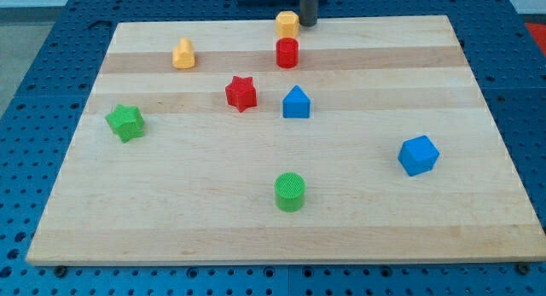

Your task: Move the blue triangle left a bit

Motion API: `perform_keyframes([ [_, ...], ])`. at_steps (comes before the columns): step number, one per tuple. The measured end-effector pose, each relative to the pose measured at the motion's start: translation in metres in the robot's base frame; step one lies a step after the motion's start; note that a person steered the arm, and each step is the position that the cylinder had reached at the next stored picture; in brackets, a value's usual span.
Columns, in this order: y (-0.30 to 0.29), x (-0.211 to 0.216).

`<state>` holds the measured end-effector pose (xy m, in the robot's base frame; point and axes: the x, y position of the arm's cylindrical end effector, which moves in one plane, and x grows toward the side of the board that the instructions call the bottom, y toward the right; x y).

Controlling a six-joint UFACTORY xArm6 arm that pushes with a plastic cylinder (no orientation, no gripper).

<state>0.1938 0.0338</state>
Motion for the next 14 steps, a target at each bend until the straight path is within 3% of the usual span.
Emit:
perform_keyframes([
  [3,-0.001,0.007],
  [6,0.102,-0.001],
  [7,0.141,0.013],
  [9,0.15,0.015],
  [11,0.15,0.052],
  [14,0.15,0.055],
])
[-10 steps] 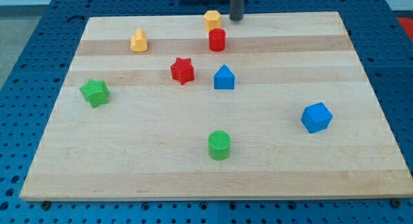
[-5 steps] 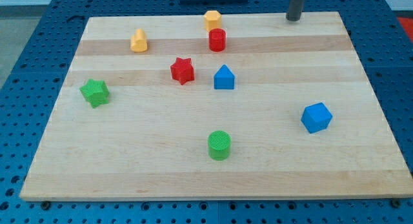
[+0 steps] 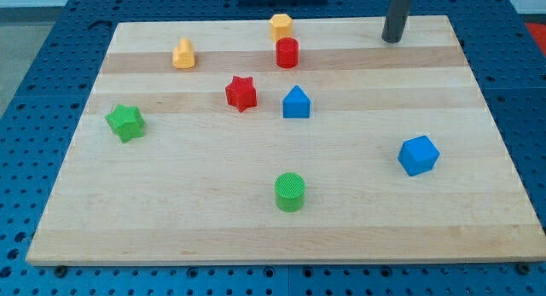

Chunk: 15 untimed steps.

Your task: Move the blue triangle left a bit

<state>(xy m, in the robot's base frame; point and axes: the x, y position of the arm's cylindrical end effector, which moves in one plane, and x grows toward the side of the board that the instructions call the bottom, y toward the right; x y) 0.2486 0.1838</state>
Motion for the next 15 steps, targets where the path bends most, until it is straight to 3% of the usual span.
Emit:
perform_keyframes([
  [9,0.0,0.026],
  [10,0.0,0.038],
  [11,-0.002,0.076],
  [12,-0.035,0.111],
  [15,-0.133,0.147],
])
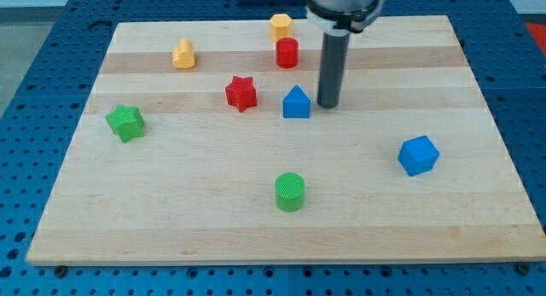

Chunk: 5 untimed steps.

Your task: Move the blue triangle left a bit

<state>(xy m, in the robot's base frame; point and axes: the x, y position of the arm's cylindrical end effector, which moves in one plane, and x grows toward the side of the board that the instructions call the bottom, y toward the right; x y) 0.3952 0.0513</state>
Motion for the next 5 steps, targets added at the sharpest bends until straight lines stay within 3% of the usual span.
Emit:
perform_keyframes([
  [5,-0.027,0.019],
])
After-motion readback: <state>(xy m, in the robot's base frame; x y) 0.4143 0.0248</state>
